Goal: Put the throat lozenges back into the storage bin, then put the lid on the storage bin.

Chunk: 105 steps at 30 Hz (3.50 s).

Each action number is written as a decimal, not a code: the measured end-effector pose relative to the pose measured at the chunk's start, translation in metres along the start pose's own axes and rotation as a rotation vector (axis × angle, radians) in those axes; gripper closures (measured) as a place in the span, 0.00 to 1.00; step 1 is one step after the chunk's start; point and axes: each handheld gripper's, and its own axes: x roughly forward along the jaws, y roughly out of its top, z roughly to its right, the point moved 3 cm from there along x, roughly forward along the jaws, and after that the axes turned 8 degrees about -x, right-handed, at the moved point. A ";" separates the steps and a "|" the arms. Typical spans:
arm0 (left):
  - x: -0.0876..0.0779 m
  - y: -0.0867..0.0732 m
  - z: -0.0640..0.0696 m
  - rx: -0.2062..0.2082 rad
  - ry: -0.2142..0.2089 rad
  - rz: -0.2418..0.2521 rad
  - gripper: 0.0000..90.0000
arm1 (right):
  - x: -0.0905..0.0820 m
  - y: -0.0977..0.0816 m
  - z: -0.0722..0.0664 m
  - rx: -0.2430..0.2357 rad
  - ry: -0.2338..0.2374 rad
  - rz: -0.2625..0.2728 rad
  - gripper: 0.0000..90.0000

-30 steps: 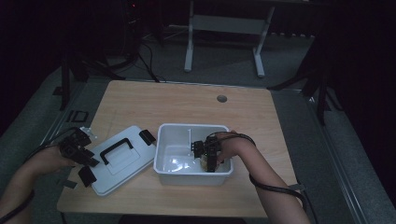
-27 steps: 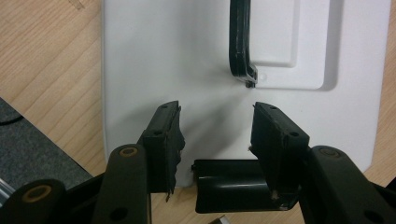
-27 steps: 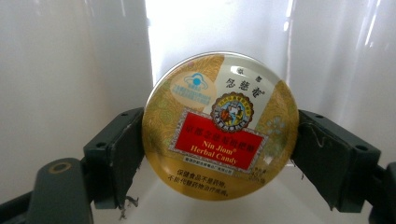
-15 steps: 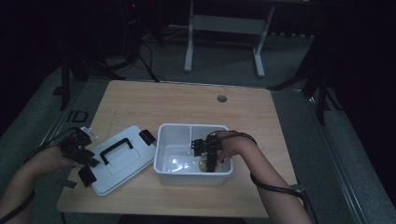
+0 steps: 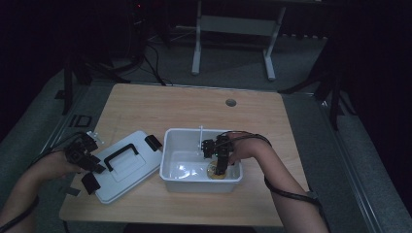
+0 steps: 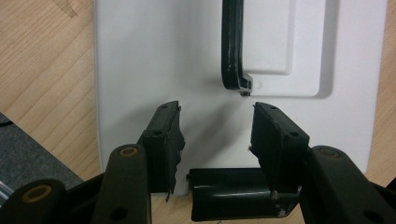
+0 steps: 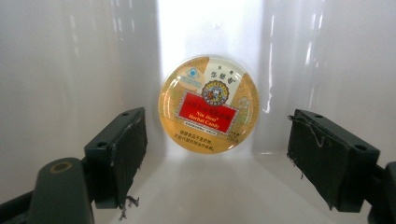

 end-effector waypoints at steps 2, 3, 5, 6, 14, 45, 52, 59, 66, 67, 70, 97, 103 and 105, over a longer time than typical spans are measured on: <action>0.000 0.000 0.000 -0.002 0.002 0.000 0.57 | -0.007 -0.001 -0.001 0.004 -0.008 0.010 0.20; -0.001 0.000 0.000 -0.002 0.003 -0.001 0.57 | -0.011 -0.001 -0.001 0.007 -0.013 0.017 0.19; -0.001 0.000 0.000 -0.002 0.004 -0.001 0.57 | -0.020 -0.003 0.000 -0.001 -0.036 0.038 0.18; -0.001 0.000 0.000 -0.001 0.004 -0.001 0.57 | -0.024 -0.004 0.000 0.003 -0.037 0.045 0.17; -0.001 -0.001 0.000 -0.004 0.000 0.001 0.57 | -0.056 -0.017 -0.001 0.009 -0.081 0.067 0.15; -0.002 0.002 0.000 -0.001 -0.014 0.006 0.57 | -0.042 -0.124 -0.025 0.176 -0.058 0.081 0.17; 0.001 0.010 0.004 0.021 -0.011 -0.013 0.57 | -0.019 -0.143 -0.032 0.217 -0.014 0.065 0.18; -0.001 0.017 0.008 0.043 -0.008 -0.048 0.57 | -0.006 -0.153 -0.038 0.245 0.010 0.074 0.18; 0.004 0.025 0.014 0.070 -0.019 -0.108 0.63 | 0.010 -0.160 -0.045 0.260 0.035 0.082 0.18; 0.006 0.026 0.015 0.075 -0.018 -0.123 0.65 | 0.012 -0.161 -0.046 0.264 0.038 0.082 0.18; 0.010 0.029 0.019 0.095 -0.017 -0.158 0.67 | 0.016 -0.165 -0.047 0.275 0.045 0.078 0.18; 0.013 0.037 0.020 0.102 -0.023 -0.226 0.93 | 0.028 -0.177 -0.050 0.318 0.065 0.079 0.18; -0.005 0.032 0.017 0.098 -0.022 -0.182 0.93 | 0.024 -0.178 -0.050 0.328 0.051 0.094 0.18; -0.012 0.028 0.017 0.104 -0.028 -0.180 0.93 | 0.024 -0.179 -0.050 0.326 0.048 0.095 0.18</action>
